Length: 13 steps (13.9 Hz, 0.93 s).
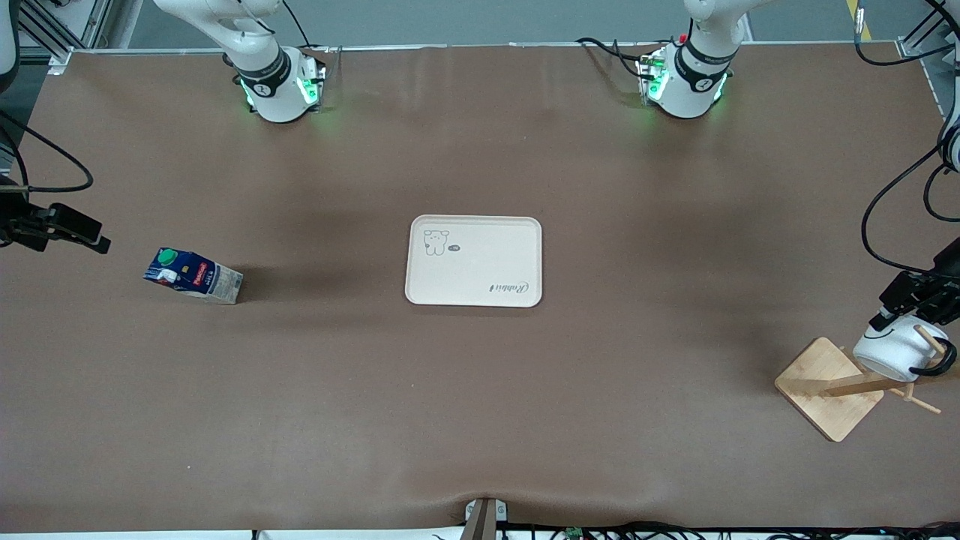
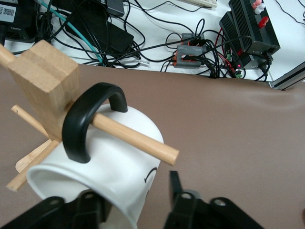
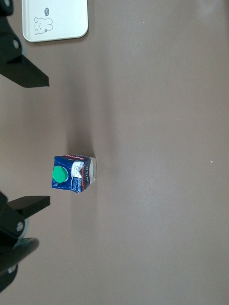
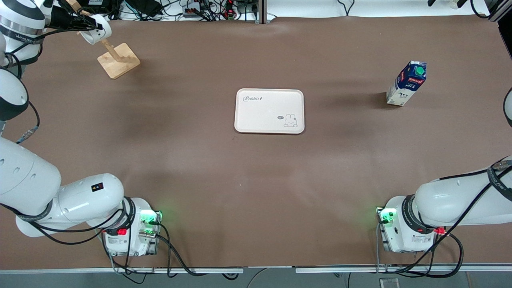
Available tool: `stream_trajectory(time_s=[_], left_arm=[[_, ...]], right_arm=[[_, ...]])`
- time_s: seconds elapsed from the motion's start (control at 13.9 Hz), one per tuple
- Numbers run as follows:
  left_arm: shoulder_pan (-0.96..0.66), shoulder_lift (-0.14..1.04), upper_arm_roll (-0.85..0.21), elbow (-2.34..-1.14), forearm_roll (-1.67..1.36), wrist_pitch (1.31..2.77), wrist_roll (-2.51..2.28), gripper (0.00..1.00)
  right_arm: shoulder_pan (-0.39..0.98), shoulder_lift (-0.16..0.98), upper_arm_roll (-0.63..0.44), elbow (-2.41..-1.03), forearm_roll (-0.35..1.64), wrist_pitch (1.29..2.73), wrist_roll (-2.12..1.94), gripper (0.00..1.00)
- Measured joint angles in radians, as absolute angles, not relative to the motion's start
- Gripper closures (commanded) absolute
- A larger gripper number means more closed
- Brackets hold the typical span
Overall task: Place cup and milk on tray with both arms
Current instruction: 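Grasp the white mug rim with the left gripper while the right gripper grasps the milk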
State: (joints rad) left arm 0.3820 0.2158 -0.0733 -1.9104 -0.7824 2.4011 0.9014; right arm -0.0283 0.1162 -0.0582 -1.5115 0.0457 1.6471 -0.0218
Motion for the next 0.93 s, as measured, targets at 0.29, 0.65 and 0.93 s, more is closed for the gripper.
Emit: stream_trajectory(time_s=[0.29, 0.65, 0.93], left_arm=[[0.380, 0.218, -0.075, -1.910, -0.783, 2.400, 0.907, 1.00], [0.378, 0.217, -0.081, -1.908, -0.787, 2.398, 0.910, 1.00], [0.377, 0.201, -0.102, -1.907, -0.787, 2.395, 0.895, 1.00]], right_arm=[[-0.029, 0.133, -0.059, -1.512, 0.049, 1.677, -0.021, 0.00], [-0.043, 0.173, -0.060, -1.514, 0.060, 1.735, -0.021, 0.00], [-0.043, 0.188, -0.055, -1.516, 0.060, 1.726, -0.021, 0.00]])
